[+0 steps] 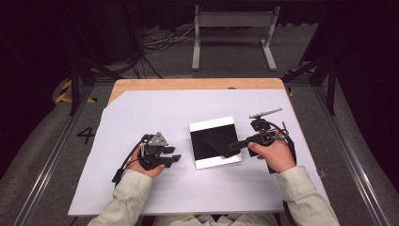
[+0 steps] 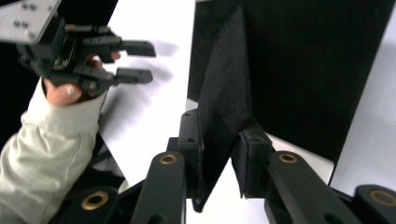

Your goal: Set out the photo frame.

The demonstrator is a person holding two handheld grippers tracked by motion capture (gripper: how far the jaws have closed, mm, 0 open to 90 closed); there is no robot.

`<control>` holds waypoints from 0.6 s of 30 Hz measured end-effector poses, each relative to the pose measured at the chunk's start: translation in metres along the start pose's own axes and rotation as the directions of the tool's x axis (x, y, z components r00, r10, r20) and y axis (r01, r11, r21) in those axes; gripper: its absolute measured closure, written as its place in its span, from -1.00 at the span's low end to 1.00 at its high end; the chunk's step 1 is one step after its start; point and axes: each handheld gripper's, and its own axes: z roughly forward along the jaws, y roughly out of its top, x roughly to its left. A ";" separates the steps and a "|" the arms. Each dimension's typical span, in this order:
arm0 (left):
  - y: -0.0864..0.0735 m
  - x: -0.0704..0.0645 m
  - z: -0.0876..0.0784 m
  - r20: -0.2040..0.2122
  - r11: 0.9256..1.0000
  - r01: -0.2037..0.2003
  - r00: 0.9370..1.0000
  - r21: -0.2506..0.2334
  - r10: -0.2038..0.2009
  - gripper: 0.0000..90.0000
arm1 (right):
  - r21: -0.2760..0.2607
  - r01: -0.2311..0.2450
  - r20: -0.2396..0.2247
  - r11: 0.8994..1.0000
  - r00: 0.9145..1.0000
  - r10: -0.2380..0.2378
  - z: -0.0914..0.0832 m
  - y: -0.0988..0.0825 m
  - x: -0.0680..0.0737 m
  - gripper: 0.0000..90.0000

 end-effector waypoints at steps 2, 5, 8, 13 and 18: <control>0.000 0.000 0.000 -0.002 1.000 -0.001 1.000 0.000 0.001 0.29 | 0.014 0.031 0.011 0.999 0.999 -0.031 -0.001 -0.002 0.003 0.72; 0.000 0.000 -0.001 -0.008 1.000 -0.003 1.000 -0.004 0.003 0.28 | 0.031 0.067 0.017 0.997 0.998 -0.067 -0.003 -0.005 0.008 0.79; 0.000 0.000 -0.001 -0.009 1.000 0.001 1.000 -0.003 -0.001 0.28 | 0.042 0.083 0.007 0.996 0.996 -0.084 -0.005 -0.010 0.012 0.87; 0.000 0.001 -0.001 -0.016 1.000 0.001 1.000 -0.006 -0.001 0.28 | 0.031 0.114 -0.009 0.993 0.993 -0.114 -0.007 -0.015 0.020 0.91; -0.001 0.001 0.000 -0.014 1.000 0.009 1.000 -0.006 -0.009 0.28 | 0.013 0.142 -0.025 0.990 0.990 -0.142 -0.007 -0.017 0.028 0.95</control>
